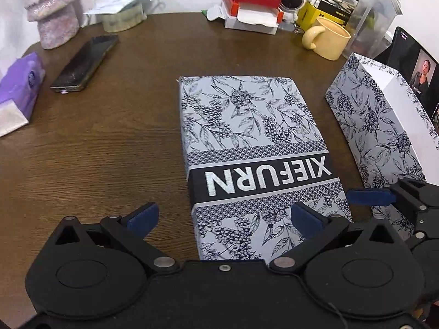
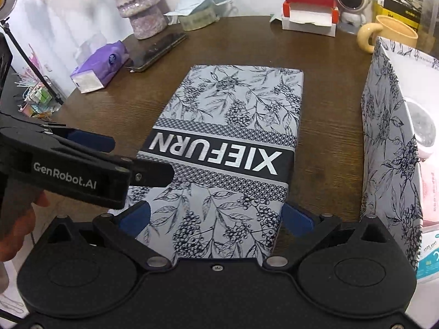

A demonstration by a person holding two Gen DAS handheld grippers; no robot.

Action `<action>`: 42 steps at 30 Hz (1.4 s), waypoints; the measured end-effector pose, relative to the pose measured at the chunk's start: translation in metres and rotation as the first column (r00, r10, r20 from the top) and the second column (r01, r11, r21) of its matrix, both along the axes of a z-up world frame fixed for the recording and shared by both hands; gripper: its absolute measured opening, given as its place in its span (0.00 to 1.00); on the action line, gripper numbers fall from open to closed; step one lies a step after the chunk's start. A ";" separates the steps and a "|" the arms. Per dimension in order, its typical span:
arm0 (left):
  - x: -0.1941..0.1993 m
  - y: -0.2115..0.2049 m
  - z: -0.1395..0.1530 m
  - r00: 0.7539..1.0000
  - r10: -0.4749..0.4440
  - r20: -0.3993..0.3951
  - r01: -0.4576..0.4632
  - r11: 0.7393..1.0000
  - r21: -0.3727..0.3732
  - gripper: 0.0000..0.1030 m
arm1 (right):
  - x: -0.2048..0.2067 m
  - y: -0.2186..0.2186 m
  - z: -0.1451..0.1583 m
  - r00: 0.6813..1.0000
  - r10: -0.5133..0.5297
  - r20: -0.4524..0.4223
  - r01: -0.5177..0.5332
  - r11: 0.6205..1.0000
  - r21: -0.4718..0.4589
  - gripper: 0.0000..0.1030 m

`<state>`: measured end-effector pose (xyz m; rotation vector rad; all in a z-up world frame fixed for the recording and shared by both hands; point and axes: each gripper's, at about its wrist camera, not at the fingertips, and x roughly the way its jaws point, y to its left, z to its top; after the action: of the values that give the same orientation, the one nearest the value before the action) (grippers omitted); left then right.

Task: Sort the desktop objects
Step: 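Move the left gripper to the edge of the XIEFURN floral lid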

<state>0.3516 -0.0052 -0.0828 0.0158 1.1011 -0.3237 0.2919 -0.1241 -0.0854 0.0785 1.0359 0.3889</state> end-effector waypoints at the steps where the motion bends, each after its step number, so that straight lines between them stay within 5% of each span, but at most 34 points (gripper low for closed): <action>1: 0.001 -0.002 -0.002 1.000 -0.002 -0.005 0.002 1.000 -0.002 1.00 | 0.001 0.000 -0.002 1.000 -0.004 -0.006 0.004 1.000 0.002 1.00; 42: 0.019 -0.020 -0.034 0.995 0.031 -0.100 -0.039 0.996 -0.076 1.00 | 0.013 -0.008 -0.025 0.998 -0.045 -0.032 0.047 0.997 0.060 1.00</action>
<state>0.3704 -0.0248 -0.1168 -0.0897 1.1846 -0.3386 0.3054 -0.1325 -0.1104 0.1629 1.0506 0.3785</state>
